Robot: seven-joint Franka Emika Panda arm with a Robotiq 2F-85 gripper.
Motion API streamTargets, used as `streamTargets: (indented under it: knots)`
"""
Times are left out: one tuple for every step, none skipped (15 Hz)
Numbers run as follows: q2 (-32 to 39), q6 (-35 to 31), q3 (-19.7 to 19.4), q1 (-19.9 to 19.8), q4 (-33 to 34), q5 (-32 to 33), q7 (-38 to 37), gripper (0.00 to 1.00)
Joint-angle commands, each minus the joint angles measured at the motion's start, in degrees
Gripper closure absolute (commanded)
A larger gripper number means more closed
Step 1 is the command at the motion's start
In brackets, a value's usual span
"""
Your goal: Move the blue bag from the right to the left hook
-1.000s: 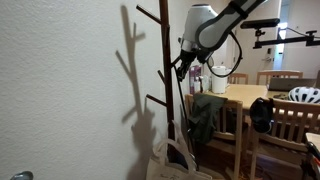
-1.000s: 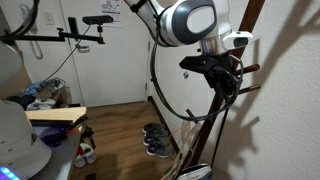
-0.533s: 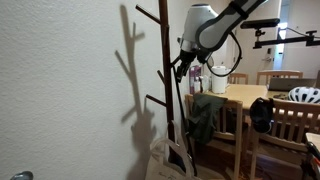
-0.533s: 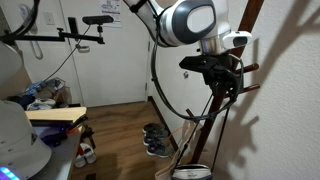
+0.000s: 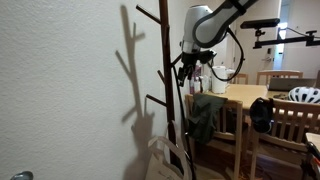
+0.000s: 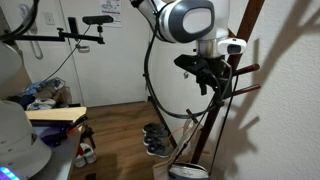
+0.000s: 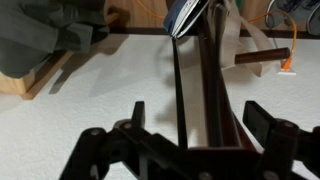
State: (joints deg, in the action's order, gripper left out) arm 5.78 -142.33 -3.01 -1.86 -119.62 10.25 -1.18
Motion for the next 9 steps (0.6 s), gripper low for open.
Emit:
streamTargets:
  knots:
    - [-1.82, 4.93, 0.86, 0.36, -1.19, -3.56, -0.76, 0.00]
    - [-1.70, 5.55, 0.96, 0.46, -0.95, -3.05, -0.92, 0.00]
    - [-1.54, 3.55, 0.63, 0.74, -1.03, 0.29, -2.84, 0.00]
    - [-1.40, 2.48, 0.43, 0.95, -0.93, 2.40, -3.68, 0.00]
    - [-0.99, 1.84, 0.11, 1.16, -0.32, 5.53, -4.70, 0.00]
    - [-0.68, 1.59, 0.04, 1.22, 0.25, 7.71, -4.71, 0.00]
    - [0.74, 0.36, -0.10, 1.33, 0.99, 10.87, -5.76, 0.00]
    - [1.06, -0.05, -0.11, 1.31, 1.47, 12.42, -5.91, 0.00]
    - [1.66, -0.63, 0.01, 1.21, 2.31, 13.10, -4.56, 0.00]
